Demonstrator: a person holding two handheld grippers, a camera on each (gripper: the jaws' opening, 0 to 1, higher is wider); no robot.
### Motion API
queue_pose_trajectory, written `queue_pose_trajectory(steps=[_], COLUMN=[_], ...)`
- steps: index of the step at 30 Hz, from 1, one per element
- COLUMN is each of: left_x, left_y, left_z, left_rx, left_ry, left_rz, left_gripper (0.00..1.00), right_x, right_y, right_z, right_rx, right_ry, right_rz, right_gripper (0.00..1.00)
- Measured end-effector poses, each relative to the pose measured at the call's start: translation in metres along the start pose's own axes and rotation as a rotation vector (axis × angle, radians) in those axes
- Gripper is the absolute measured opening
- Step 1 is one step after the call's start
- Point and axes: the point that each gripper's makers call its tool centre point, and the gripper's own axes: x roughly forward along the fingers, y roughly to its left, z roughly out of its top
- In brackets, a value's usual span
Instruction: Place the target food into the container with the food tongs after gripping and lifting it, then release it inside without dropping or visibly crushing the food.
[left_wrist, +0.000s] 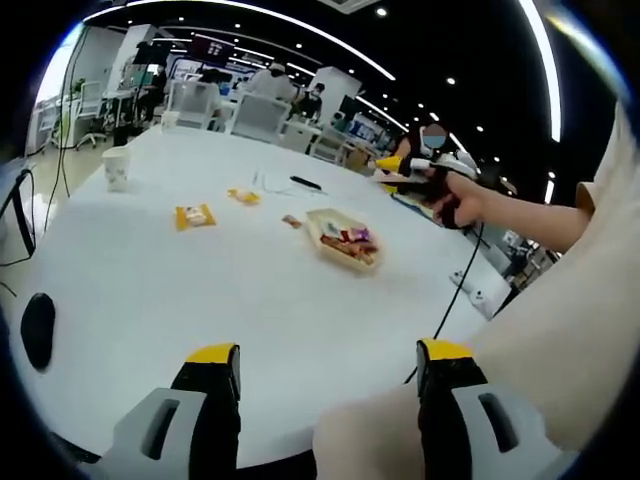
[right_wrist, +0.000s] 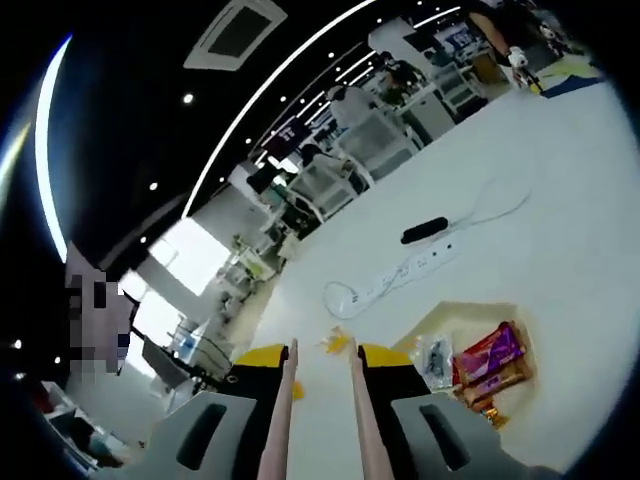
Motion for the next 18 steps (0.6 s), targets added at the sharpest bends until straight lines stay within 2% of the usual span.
queue_pose_trajectory(steps=[1, 4, 9, 15, 18], left_x=[-0.001, -0.002, -0.002, -0.002, -0.004], left_y=[0.001, 0.002, 0.003, 0.005, 0.008], left_z=[-0.001, -0.001, -0.001, 0.001, 0.0], left_rx=[-0.001, -0.004, -0.008, -0.013, -0.019], left_ry=[0.001, 0.001, 0.0, -0.006, -0.009], left_rz=[0.002, 0.006, 0.008, 0.013, 0.022], left_gripper=[0.71, 0.71, 0.71, 0.71, 0.71], right_x=[0.003, 0.008, 0.02, 0.034, 0.04], right_y=[0.002, 0.011, 0.033, 0.049, 0.058], right_z=[-0.006, -0.016, -0.036, -0.042, -0.052], right_rx=[-0.02, -0.037, -0.108, -0.044, -0.06], right_ry=[0.034, 0.072, 0.159, 0.138, 0.168], right_rz=[0.001, 0.015, 0.083, 0.126, 0.144], right_gripper=[0.27, 0.27, 0.27, 0.27, 0.27])
